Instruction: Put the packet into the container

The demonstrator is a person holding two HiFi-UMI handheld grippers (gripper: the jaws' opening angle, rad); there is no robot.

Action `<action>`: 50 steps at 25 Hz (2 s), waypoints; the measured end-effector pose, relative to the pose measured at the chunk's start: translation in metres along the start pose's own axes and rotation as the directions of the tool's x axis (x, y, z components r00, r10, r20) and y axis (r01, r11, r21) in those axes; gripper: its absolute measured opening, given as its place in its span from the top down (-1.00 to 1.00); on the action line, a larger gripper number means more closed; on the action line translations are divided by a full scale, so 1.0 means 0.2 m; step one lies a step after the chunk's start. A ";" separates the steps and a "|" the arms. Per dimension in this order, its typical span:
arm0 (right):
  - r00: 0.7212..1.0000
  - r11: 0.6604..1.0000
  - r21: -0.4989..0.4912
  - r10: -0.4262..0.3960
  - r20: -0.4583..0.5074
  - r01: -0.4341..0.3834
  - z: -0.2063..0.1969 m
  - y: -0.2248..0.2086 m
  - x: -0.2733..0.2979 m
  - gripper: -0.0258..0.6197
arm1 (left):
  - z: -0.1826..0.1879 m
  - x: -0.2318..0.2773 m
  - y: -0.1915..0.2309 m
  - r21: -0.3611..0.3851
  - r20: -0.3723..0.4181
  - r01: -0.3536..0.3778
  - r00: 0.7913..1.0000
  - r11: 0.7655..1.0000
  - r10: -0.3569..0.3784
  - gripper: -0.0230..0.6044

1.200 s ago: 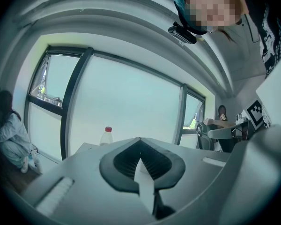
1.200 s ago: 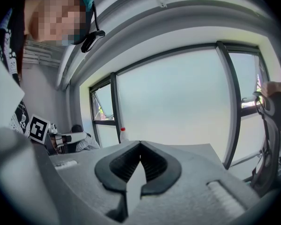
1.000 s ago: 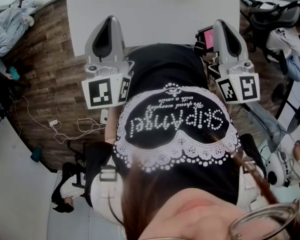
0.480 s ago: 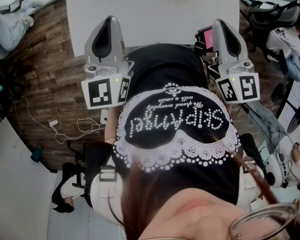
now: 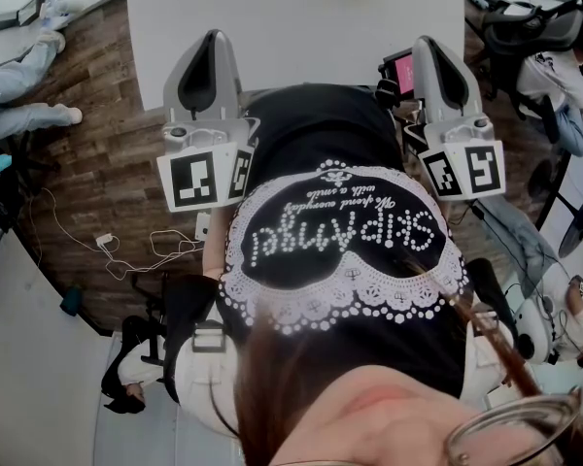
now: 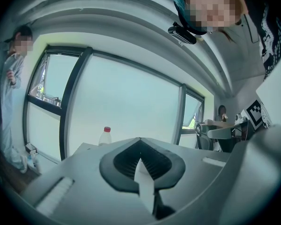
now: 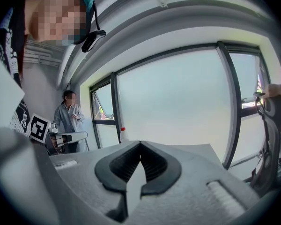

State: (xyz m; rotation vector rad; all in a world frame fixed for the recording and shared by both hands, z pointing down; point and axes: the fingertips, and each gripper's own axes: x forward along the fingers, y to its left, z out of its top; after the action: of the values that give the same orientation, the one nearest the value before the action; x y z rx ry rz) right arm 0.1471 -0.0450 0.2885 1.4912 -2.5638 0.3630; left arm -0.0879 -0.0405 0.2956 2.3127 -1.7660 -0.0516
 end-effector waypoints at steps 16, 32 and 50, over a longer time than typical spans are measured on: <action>1.000 1.000 -0.003 0.001 -0.005 -0.001 -0.01 0.04 -0.01 0.92 | 0.00 -0.04 0.03 -0.005 0.000 -0.005 1.000 1.000 0.005 0.92; 1.000 0.999 -0.040 -0.002 -0.010 0.001 -0.01 0.06 -0.02 0.92 | 0.00 -0.05 0.02 -0.004 0.001 0.002 1.000 1.000 -0.002 0.92; 0.999 0.999 -0.026 0.036 -0.019 -0.037 -0.04 0.10 0.00 0.92 | -0.12 -0.07 -0.04 -0.054 -0.090 0.046 0.995 0.997 -0.051 0.92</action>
State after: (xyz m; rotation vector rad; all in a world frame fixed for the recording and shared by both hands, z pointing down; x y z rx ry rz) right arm 0.1304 -0.0326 0.2928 1.4275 -2.5741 0.3451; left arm -0.0810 -0.0212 0.3155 2.2829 -1.6456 0.0000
